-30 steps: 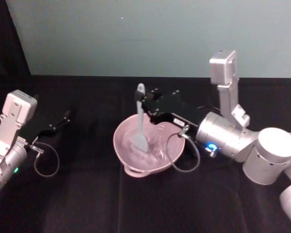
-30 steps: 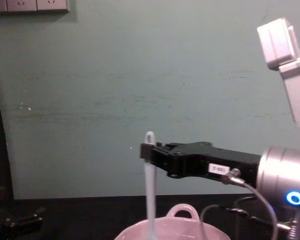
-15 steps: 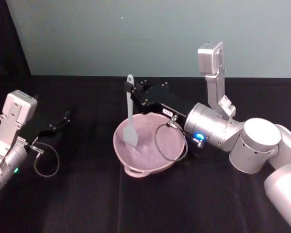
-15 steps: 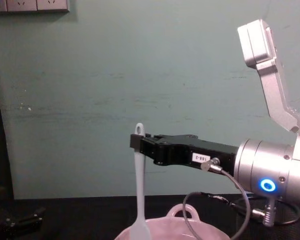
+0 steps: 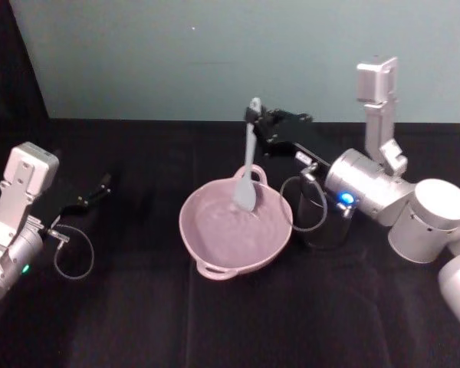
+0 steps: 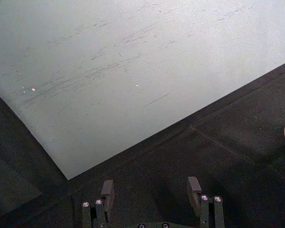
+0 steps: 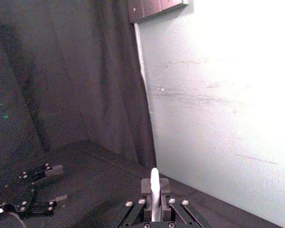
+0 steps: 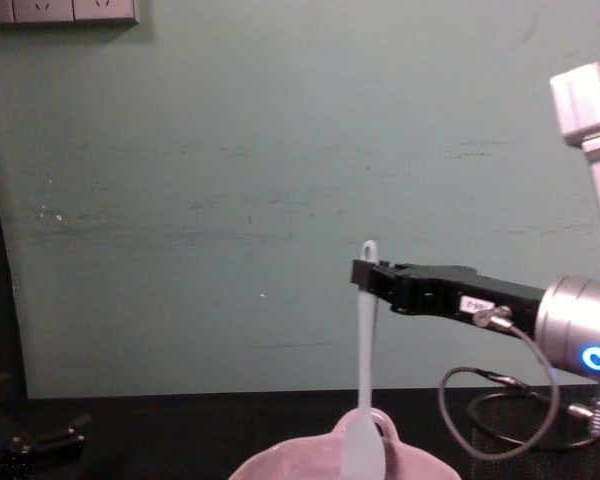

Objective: Use the one hand to pick up the spoon and stir the clear water in the bowl.

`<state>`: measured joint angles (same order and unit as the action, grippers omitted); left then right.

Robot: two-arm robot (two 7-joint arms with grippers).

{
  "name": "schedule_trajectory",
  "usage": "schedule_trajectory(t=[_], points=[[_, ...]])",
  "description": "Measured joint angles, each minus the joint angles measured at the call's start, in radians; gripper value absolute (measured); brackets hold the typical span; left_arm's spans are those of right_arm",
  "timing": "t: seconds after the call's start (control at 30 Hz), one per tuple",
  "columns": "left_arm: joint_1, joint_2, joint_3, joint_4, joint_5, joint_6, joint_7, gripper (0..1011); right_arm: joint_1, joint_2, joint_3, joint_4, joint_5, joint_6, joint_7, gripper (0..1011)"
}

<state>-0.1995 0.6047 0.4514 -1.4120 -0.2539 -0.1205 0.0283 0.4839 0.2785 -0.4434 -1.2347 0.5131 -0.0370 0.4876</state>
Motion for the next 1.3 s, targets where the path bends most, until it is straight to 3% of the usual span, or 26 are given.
schedule_trajectory(t=[0.3, 0.6, 0.93, 1.3], points=[[0.0, 0.0, 0.0, 0.0, 0.0, 0.0, 0.0, 1011, -0.042, 0.043, 0.02, -0.076, -0.017, 0.018, -0.016, 110], [0.0, 0.0, 0.0, 0.0, 0.0, 0.0, 0.0, 1011, -0.087, 0.068, -0.005, -0.162, -0.048, 0.048, -0.016, 110], [0.0, 0.0, 0.0, 0.0, 0.0, 0.0, 0.0, 1011, -0.118, 0.055, -0.061, -0.234, -0.055, 0.061, 0.016, 110], [0.0, 0.0, 0.0, 0.0, 0.0, 0.0, 0.0, 1011, -0.077, 0.016, -0.089, -0.186, -0.048, 0.056, 0.032, 110]])
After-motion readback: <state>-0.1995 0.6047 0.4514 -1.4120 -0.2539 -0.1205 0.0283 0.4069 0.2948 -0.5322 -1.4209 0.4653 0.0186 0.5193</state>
